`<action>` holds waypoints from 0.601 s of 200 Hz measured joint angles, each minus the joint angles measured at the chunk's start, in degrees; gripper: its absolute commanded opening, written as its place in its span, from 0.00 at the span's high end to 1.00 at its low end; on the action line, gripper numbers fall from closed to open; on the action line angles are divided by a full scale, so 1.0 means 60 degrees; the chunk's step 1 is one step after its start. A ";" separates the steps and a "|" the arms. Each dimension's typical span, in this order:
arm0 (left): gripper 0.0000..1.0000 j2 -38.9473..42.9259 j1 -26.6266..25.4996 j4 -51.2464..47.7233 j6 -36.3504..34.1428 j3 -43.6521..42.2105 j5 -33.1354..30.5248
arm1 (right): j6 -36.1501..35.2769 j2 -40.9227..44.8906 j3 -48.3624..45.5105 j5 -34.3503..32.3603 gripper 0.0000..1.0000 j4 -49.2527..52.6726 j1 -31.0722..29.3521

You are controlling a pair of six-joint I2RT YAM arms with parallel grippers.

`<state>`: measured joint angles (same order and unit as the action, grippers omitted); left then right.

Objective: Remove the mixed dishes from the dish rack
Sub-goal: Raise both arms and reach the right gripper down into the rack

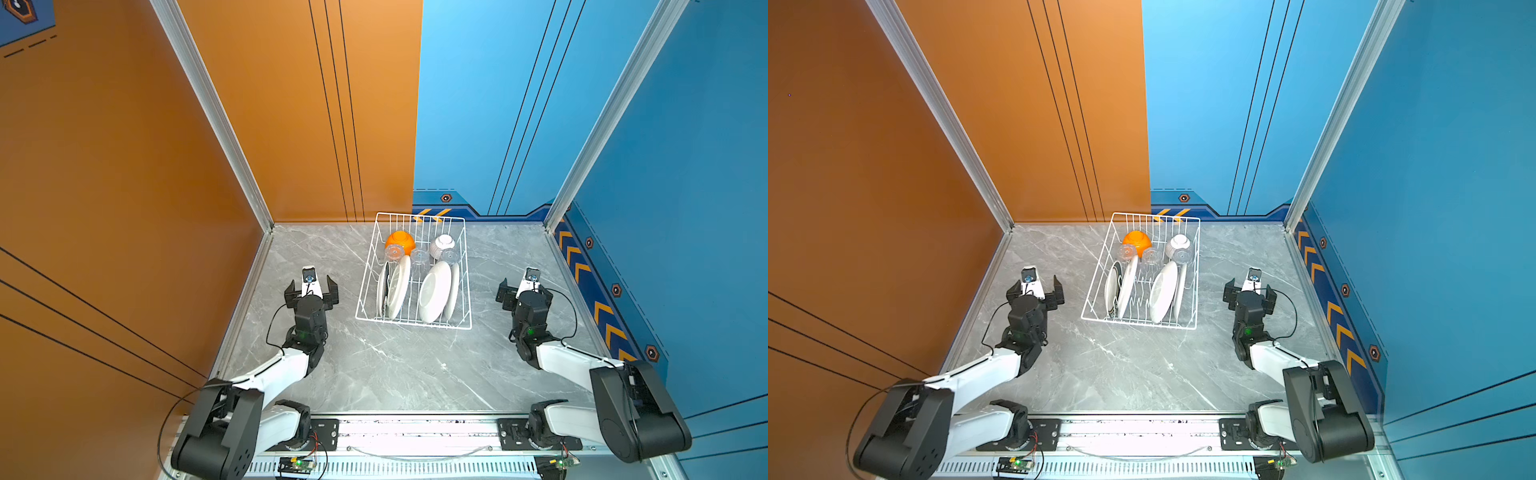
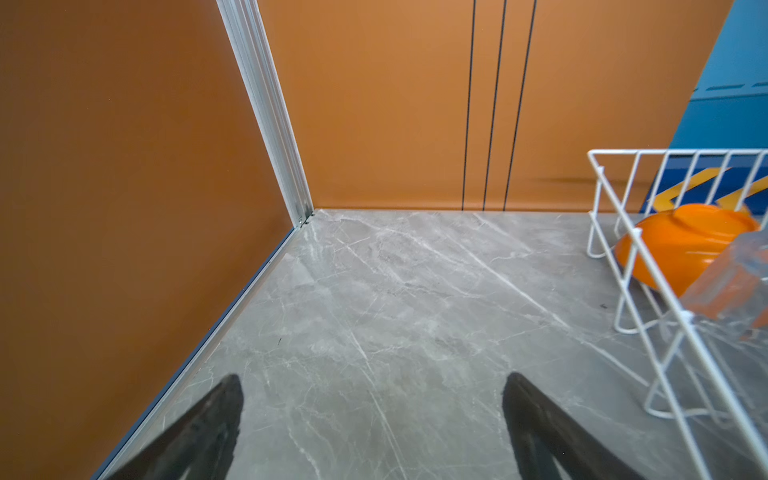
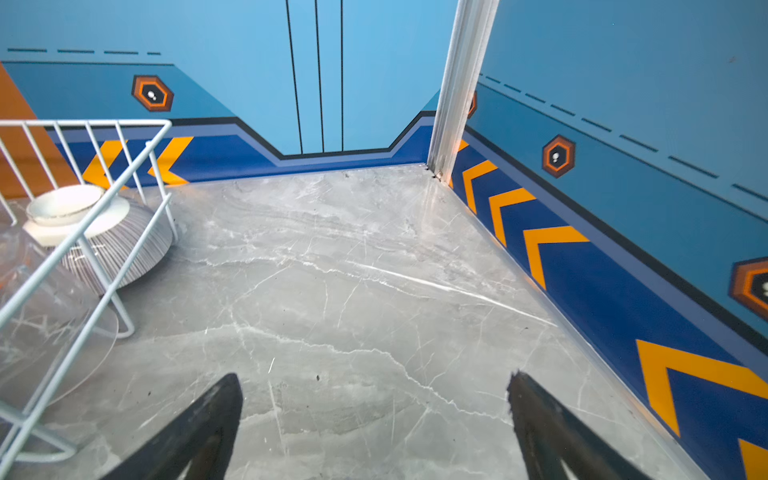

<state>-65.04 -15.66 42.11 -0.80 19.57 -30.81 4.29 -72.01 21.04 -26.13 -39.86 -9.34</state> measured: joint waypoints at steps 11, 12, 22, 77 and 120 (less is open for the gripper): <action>0.02 0.0525 -0.0372 -0.0437 0.0117 0.0000 -0.0146 | 0.0171 0.0433 0.0069 -0.0157 0.00 0.0459 0.0004; 0.02 0.0605 -0.0433 -0.0550 0.0135 0.0000 -0.0164 | 0.0193 0.0517 0.0080 -0.0160 0.00 0.0568 0.0004; 0.02 0.1031 -0.0765 -0.0984 0.0251 0.0000 -0.0295 | 0.0361 0.0925 0.0113 -0.0200 0.00 0.1045 0.0004; 0.02 0.2441 -0.2200 -0.3588 0.1180 0.0423 -0.0874 | 0.1417 0.2940 0.1096 0.0375 0.00 0.4626 -0.0146; 0.02 0.2306 -0.3060 -0.4830 0.1479 0.1286 -0.1013 | 0.2076 0.3464 0.3122 0.1457 0.00 0.7785 -0.1319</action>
<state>-51.20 -34.02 13.13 8.08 27.29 -36.88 16.75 -51.22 39.77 -17.39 6.85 -17.26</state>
